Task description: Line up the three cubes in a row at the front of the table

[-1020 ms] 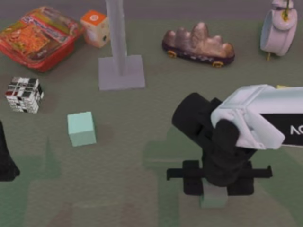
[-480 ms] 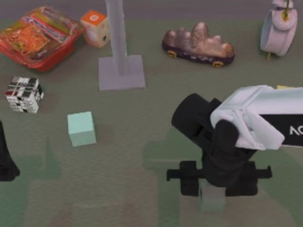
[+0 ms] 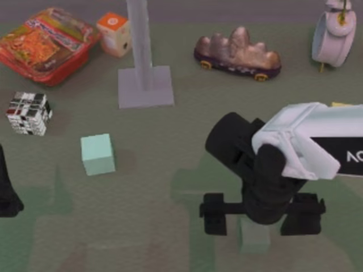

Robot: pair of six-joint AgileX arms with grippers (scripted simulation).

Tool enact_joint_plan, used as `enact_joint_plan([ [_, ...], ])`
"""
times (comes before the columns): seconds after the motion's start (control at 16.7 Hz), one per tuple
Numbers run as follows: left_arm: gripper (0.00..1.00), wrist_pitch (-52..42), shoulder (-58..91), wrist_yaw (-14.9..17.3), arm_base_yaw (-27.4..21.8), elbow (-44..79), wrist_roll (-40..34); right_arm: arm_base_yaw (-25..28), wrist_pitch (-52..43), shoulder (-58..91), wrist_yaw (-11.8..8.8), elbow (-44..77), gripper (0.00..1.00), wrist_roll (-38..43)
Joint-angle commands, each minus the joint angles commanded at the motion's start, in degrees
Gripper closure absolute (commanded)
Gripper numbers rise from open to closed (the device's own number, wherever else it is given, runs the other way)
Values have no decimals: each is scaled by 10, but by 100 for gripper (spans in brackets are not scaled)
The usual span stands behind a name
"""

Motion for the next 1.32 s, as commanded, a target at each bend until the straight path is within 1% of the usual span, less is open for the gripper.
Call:
enact_joint_plan([
  [0.3,0,0,0,0,0,0,0,1,-10,-4,0,8,0,0],
  [0.66,0,0,0,0,0,0,0,6,-137,-50,0,81,0,2],
  [0.78,0,0,0,0,0,0,0,7,-156,-62,0,94,0,1],
  [1.14,0,-3,6,0,-1,6,-2,3,-151,-65,0,91,0,-3],
  [1.32,0,-35,60,-2,-9,57,-20,-4,-119,-113,1,77,0,-31],
])
